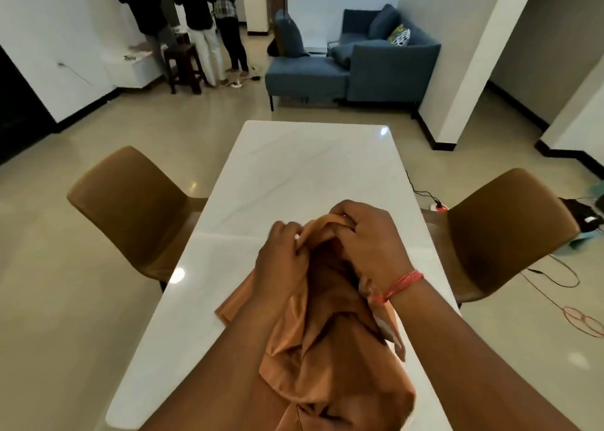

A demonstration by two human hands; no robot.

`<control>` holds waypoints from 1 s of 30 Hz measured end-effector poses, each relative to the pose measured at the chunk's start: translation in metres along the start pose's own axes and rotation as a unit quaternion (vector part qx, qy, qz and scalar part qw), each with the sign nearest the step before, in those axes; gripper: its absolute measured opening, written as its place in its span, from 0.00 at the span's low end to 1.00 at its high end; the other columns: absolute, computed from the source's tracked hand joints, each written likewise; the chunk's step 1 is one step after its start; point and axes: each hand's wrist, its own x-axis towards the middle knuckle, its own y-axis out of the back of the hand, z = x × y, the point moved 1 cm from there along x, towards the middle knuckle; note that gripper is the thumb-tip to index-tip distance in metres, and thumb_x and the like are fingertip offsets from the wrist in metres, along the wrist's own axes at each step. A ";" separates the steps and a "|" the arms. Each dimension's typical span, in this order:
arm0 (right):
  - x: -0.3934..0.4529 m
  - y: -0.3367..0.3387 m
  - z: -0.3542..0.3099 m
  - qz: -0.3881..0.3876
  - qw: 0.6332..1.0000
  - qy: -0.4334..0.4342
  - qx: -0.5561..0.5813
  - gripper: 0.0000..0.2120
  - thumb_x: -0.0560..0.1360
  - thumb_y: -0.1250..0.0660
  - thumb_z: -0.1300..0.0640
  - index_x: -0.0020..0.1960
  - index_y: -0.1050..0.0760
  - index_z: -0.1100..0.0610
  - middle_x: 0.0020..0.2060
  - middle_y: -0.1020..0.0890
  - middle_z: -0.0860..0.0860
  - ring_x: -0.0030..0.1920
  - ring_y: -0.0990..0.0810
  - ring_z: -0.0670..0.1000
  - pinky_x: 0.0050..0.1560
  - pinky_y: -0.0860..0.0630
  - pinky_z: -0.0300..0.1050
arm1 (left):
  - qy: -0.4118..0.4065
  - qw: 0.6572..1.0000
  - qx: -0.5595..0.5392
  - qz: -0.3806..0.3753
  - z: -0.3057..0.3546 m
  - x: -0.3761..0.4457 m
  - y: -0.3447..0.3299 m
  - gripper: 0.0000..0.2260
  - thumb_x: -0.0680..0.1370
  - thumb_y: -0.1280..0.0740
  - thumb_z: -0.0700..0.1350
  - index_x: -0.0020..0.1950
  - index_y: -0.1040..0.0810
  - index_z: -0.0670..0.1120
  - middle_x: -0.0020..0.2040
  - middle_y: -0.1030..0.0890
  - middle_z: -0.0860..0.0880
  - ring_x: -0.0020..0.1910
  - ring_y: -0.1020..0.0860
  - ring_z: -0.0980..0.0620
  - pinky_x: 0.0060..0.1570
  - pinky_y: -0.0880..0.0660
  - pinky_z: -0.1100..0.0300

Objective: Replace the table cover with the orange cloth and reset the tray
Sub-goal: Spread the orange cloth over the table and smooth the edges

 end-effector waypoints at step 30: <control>0.087 -0.010 -0.039 0.005 0.983 -0.047 -0.176 0.06 0.74 0.37 0.54 0.44 0.21 0.53 0.39 0.19 0.50 0.41 0.22 0.54 0.44 0.23 0.49 | -0.034 0.972 -0.009 -0.233 -0.019 0.099 0.061 0.04 0.77 0.31 0.48 0.45 0.20 0.49 0.45 0.17 0.49 0.48 0.19 0.47 0.40 0.29 0.60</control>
